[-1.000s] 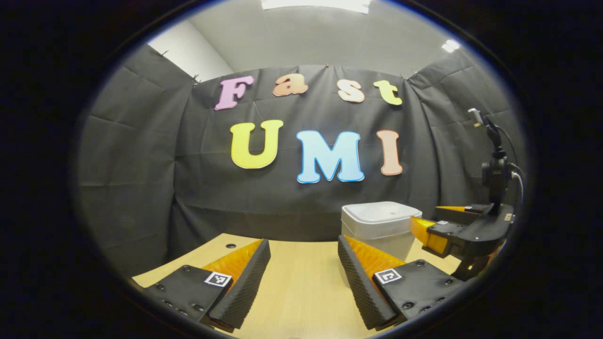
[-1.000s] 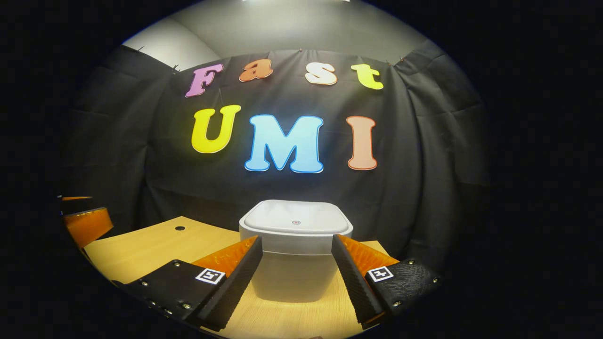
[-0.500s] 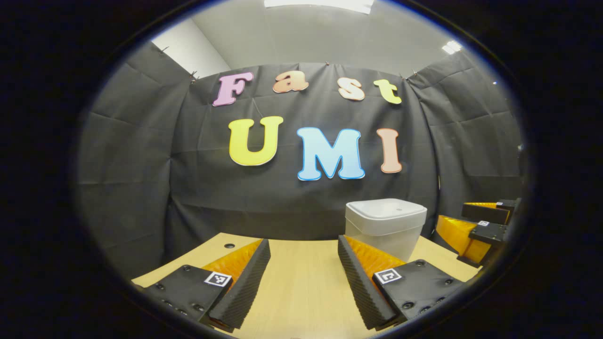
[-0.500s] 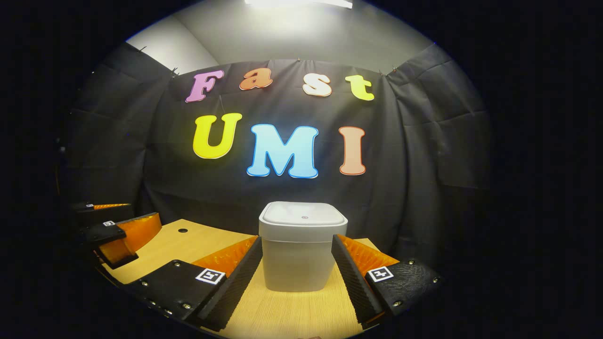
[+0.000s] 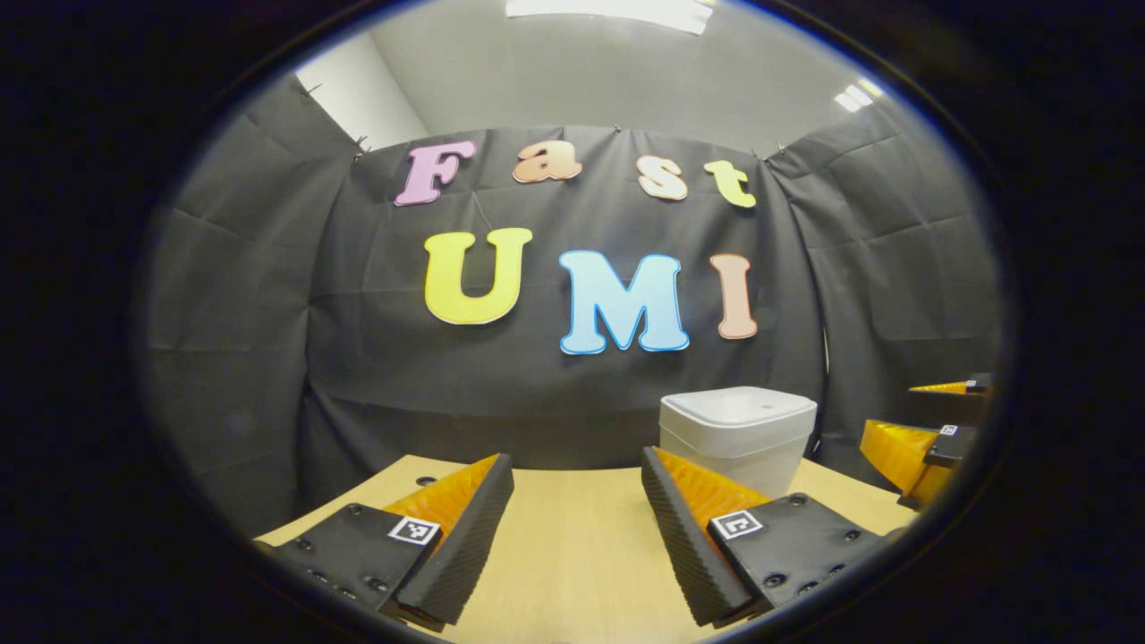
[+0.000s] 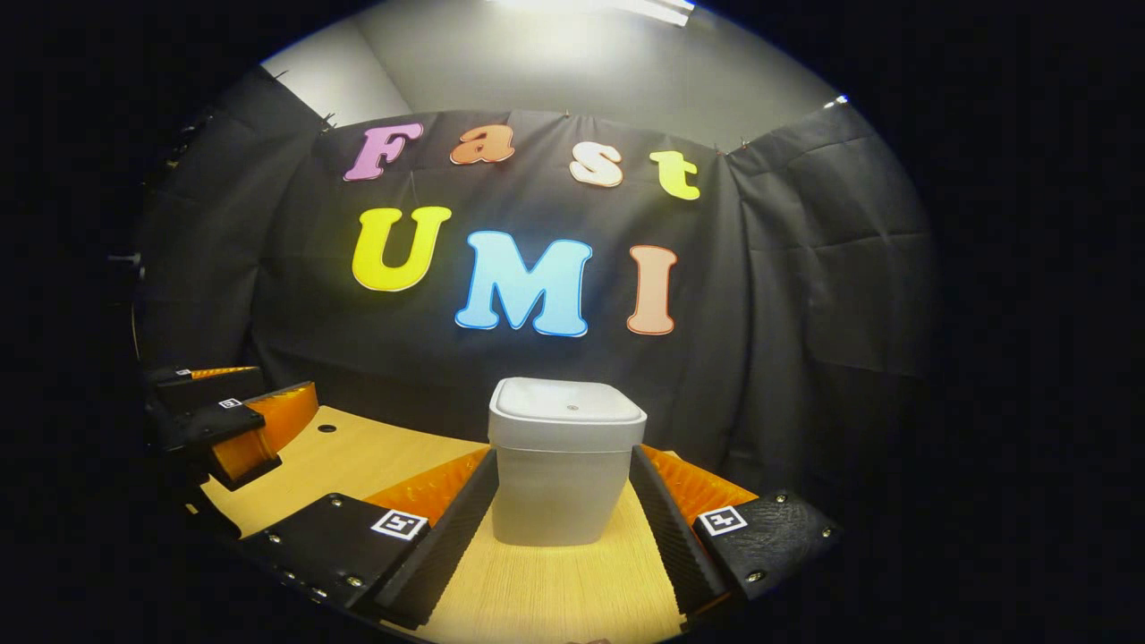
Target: Press the lid of the desktop garbage bin to open it, pick up the crumpled paper on the desktop and throw it into the bin, then pick up the pop can on the desktop and drop it into the bin, and finally close the garbage bin lid.
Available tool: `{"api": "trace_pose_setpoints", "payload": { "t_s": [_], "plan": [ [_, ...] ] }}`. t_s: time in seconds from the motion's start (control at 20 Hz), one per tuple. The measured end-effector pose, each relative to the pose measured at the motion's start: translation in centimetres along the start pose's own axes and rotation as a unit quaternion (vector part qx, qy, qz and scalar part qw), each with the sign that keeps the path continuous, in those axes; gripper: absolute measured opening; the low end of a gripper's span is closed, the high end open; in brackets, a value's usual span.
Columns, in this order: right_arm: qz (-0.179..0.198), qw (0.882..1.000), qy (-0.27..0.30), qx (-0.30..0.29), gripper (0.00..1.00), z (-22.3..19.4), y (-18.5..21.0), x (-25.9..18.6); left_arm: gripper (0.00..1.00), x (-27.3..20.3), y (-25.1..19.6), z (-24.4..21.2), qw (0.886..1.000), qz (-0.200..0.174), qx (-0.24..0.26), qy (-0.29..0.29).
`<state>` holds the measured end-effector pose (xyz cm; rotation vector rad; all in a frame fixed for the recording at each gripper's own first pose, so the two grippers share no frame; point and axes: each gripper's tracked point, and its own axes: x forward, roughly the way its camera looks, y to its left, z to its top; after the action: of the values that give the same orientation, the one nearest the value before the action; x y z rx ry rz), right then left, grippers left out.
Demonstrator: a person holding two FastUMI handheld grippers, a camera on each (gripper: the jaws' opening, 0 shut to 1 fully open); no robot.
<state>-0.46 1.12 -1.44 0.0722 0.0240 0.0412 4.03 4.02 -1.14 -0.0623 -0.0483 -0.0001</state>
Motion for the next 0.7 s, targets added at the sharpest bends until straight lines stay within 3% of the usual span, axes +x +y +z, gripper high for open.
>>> {"api": "trace_pose_setpoints", "payload": {
  "t_s": [0.1, 0.2, 0.35, 0.6, 0.7],
  "plan": [
    [-0.003, 1.0, -0.001, 0.003, 0.94, 0.0, 0.4, 0.0, 0.92, 0.3, 0.3, 0.1, 1.0, -0.003, -0.002, 0.0],
    [-0.003, 1.0, -0.003, 0.001, 0.94, 0.2, 0.8, 0.3, 0.96, 0.5, 0.7, 0.3, 1.0, -0.004, 0.003, -0.004],
    [-0.004, 1.0, -0.014, 0.0, 0.94, 1.3, 0.5, 0.8, 0.95, 0.7, 0.8, 1.0, 1.0, -0.009, 0.02, -0.015],
    [-0.008, 0.999, -0.035, -0.009, 0.94, 2.6, -2.2, 1.4, 0.92, 1.6, -1.1, 1.1, 1.0, -0.007, 0.023, -0.018],
    [-0.004, 0.999, -0.04, -0.007, 0.95, 2.5, -3.8, 1.6, 0.96, 1.9, -2.5, 1.1, 1.0, 0.003, 0.025, -0.018]
  ]
}}
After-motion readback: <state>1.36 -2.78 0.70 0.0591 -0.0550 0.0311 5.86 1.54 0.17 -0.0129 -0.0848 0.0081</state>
